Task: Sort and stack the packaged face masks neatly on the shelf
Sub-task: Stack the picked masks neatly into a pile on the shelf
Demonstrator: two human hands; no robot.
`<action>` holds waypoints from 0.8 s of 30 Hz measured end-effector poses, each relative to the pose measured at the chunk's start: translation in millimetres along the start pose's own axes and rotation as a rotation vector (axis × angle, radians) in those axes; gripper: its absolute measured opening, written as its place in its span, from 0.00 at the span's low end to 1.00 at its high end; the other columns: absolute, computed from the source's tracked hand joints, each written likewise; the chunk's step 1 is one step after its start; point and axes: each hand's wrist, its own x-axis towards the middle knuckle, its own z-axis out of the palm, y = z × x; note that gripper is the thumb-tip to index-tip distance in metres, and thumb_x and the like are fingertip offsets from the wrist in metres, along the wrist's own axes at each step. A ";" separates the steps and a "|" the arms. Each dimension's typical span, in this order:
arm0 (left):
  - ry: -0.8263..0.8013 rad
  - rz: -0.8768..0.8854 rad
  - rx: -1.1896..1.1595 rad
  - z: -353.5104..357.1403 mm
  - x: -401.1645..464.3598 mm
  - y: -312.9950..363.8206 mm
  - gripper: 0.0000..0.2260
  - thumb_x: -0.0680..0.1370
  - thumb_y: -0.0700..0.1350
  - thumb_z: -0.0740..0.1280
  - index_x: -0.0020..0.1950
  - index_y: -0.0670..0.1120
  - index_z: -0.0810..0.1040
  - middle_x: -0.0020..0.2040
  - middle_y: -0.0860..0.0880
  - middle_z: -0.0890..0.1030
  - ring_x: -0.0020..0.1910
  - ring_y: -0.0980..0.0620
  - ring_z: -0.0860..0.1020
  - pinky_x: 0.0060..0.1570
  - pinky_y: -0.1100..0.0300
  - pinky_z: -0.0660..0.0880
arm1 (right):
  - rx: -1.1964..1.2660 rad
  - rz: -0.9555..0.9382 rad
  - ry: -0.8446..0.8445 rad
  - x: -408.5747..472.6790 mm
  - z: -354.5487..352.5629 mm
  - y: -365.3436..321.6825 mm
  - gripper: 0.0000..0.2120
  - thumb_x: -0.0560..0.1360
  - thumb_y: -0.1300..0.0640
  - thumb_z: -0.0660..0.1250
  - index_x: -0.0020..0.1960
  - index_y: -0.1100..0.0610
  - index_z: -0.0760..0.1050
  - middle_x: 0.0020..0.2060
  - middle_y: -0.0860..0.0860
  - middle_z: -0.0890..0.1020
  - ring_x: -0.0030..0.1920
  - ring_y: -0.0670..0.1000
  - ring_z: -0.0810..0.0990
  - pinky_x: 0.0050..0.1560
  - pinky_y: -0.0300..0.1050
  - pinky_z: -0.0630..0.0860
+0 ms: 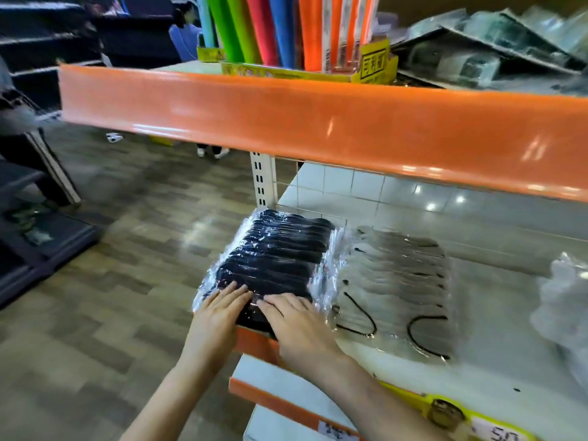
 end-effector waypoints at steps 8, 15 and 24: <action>-0.299 -0.087 -0.140 0.2 10.9 -7.3 0.51 0.63 0.80 0.40 0.76 0.48 0.58 0.76 0.55 0.52 0.74 0.60 0.46 0.73 0.60 0.46 | -0.055 0.164 -0.047 -0.6 17.6 -0.2 0.24 0.75 0.41 0.52 0.59 0.51 0.80 0.59 0.46 0.80 0.61 0.46 0.78 0.60 0.50 0.75; -0.262 -0.110 -0.022 6.9 16.8 -5.0 0.42 0.67 0.68 0.36 0.78 0.50 0.53 0.78 0.56 0.47 0.75 0.61 0.42 0.72 0.61 0.42 | -0.100 0.243 -0.049 -1.8 24.9 0.5 0.29 0.81 0.40 0.43 0.62 0.50 0.79 0.64 0.47 0.78 0.66 0.48 0.74 0.68 0.54 0.68; -0.169 -0.122 -0.039 13.0 23.1 6.2 0.33 0.71 0.53 0.44 0.72 0.41 0.68 0.74 0.45 0.64 0.75 0.46 0.60 0.71 0.47 0.57 | -0.045 0.171 0.090 -4.5 15.0 -2.9 0.18 0.77 0.46 0.54 0.54 0.49 0.81 0.59 0.46 0.80 0.62 0.46 0.75 0.69 0.46 0.66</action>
